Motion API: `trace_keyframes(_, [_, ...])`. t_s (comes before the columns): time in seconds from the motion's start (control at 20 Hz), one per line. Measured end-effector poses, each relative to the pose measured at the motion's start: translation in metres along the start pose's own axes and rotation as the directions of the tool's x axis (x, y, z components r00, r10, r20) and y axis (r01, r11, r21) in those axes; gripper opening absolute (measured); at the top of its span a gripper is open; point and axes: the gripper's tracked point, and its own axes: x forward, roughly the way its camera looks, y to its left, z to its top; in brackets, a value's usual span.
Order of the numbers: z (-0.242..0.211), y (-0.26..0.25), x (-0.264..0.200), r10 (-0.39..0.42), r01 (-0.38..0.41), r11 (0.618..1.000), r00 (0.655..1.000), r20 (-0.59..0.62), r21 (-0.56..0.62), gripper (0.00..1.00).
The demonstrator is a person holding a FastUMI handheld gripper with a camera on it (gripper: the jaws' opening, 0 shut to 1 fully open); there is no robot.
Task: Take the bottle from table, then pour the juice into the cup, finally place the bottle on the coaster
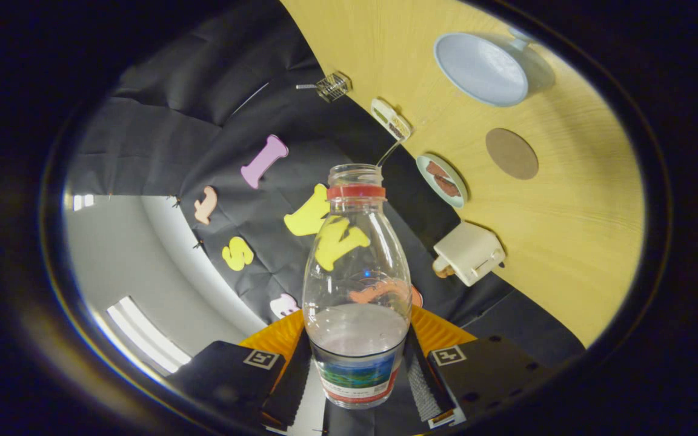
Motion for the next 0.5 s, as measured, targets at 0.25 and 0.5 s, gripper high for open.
trace_keyframes(0.25, [0.012, -0.002, 0.0, -0.002, 0.001, 1.0, 1.0, 0.019, 0.007, 0.76])
trace_keyframes(0.5, [0.032, -0.018, -0.004, -0.029, 0.028, 0.999, 0.998, 0.052, 0.025, 0.76])
